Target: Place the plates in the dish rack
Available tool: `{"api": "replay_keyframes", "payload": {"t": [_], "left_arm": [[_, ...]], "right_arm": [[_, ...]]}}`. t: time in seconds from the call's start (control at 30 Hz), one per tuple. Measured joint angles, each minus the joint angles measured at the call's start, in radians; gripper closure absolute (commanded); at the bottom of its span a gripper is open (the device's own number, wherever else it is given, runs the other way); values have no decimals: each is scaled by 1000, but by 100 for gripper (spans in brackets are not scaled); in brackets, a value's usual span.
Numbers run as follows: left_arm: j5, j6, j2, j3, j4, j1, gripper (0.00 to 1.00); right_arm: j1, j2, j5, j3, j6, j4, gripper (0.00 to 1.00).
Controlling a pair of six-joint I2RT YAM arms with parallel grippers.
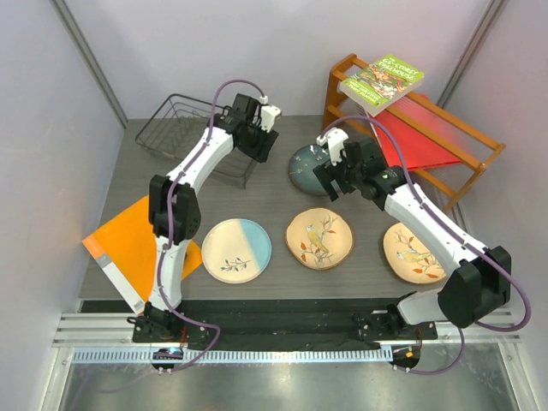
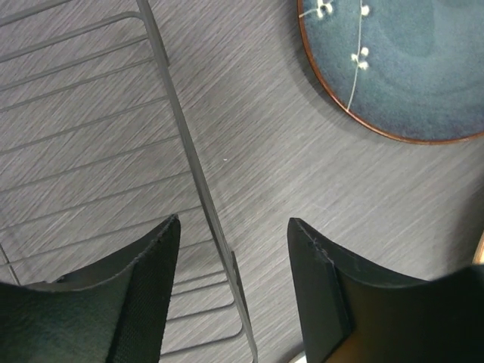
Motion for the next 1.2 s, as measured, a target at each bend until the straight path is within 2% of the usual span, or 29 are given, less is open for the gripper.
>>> {"api": "replay_keyframes", "payload": {"t": [0.1, 0.2, 0.33, 0.4, 0.63, 0.8, 1.07, 1.2], "left_arm": [[-17, 2, 19, 17, 2, -5, 48], [-28, 8, 33, 20, 4, -6, 60], [-34, 14, 57, 45, 2, -6, 67], [-35, 13, 60, 49, 2, -6, 76], [-39, 13, 60, 45, 3, -6, 83], [-39, 3, 45, 1, 21, -6, 97], [-39, -3, -87, -187, 9, -26, 100], [-19, 76, -198, -336, -11, -52, 100]], "right_arm": [[-13, 0, -6, -3, 0, -5, 4], [-23, 0, -11, -3, 0, -5, 5], [-32, 0, -13, -3, 0, -5, 5], [-36, 1, -14, -3, 0, -5, 5], [-41, 4, -16, -3, 0, -5, 5], [-41, 11, -18, -3, 0, -5, 5], [-41, 16, -24, -4, 0, -5, 7], [-41, 14, -26, -13, 0, -4, 7]]}}
